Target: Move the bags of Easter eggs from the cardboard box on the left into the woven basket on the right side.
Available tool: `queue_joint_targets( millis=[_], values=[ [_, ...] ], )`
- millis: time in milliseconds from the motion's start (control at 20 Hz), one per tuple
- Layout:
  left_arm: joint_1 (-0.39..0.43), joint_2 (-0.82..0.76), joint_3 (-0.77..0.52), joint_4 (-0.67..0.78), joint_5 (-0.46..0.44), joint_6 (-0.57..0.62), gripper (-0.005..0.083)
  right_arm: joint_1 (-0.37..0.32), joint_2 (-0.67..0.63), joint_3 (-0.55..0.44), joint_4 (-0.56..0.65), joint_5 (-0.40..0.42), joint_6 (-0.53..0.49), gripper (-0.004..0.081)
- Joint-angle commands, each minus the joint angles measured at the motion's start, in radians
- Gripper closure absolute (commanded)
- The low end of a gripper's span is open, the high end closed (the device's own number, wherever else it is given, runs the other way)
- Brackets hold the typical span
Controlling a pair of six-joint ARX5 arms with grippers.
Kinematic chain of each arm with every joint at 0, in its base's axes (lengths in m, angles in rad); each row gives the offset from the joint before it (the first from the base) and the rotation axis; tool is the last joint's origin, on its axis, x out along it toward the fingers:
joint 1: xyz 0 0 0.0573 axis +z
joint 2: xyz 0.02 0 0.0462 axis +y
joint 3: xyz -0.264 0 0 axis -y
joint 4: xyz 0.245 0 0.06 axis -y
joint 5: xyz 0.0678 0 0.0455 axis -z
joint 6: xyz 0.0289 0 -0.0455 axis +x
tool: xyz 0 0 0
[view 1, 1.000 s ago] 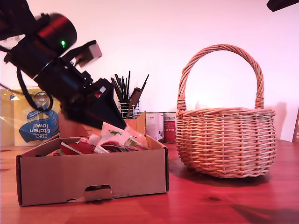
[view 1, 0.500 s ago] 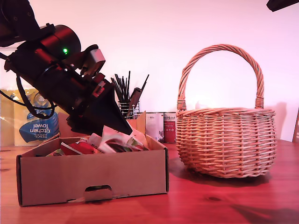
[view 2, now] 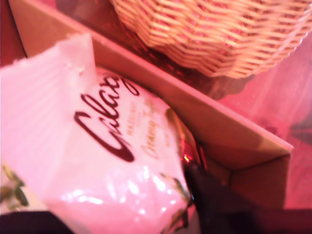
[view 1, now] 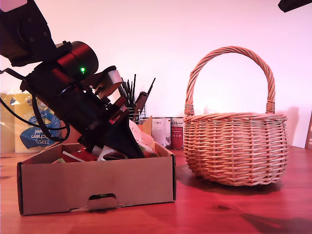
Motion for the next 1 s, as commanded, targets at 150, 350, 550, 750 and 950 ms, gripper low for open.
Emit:
queue_joint_targets(
  millis=[150, 350, 550, 750, 950],
  values=[
    [-0.002, -0.037, 0.029, 0.0, 0.008, -0.003, 0.0797, 0.005, -0.001, 0.005, -0.004, -0.005, 0.0, 0.0783],
    [0.0, -0.154, 0.029, -0.034, 0.008, -0.003, 0.0797, 0.005, -0.001, 0.005, -0.006, -0.004, 0.0, 0.0783],
    [0.002, -0.256, 0.029, -0.051, 0.035, 0.004, 0.0797, 0.005, -0.001, 0.005, -0.008, -0.003, 0.0, 0.0783],
    [-0.074, -0.28, 0.029, 0.055, 0.142, -0.004, 0.0797, 0.005, -0.003, 0.005, -0.012, 0.004, -0.003, 0.0783],
    [-0.228, -0.243, 0.029, 0.274, -0.021, -0.003, 0.0797, 0.005, -0.016, 0.009, -0.061, 0.004, -0.003, 0.0783]
  ],
)
